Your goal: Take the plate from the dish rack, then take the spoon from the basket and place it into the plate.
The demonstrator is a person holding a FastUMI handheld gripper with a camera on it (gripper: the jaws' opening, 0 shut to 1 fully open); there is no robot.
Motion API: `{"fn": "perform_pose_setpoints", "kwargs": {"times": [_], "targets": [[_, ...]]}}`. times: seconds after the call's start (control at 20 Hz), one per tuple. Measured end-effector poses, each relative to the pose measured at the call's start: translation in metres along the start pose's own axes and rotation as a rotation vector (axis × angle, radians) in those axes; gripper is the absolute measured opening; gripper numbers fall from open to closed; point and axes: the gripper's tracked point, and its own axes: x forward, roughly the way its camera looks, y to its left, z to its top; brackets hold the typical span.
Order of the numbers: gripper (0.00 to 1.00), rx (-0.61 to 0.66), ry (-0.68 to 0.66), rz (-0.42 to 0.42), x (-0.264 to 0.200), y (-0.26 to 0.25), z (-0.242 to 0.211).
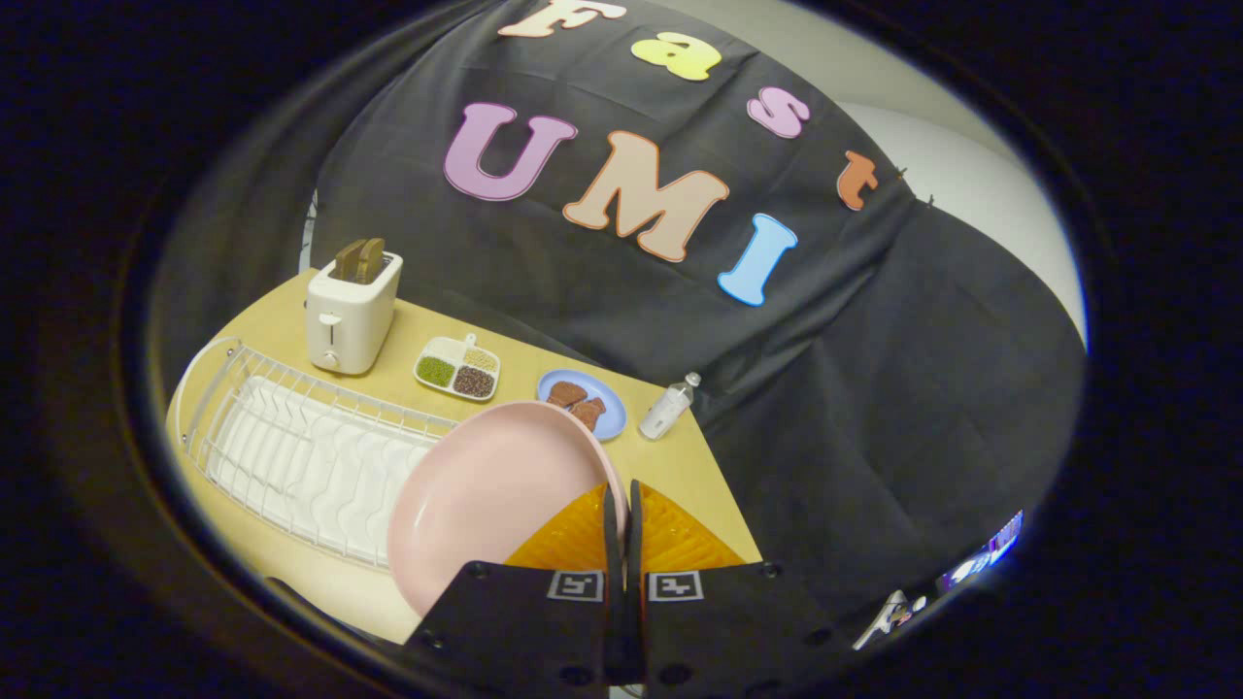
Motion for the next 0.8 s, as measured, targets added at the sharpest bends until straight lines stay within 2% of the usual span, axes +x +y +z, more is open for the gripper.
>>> {"fn": "perform_pose_setpoints", "kwargs": {"times": [0.55, 0.8], "targets": [[0.03, 0.151, 0.104, 0.041, 0.002, -0.061, -0.093], [0.03, 0.268, 0.164, 0.073, 0.011, -0.076, -0.142]]}}
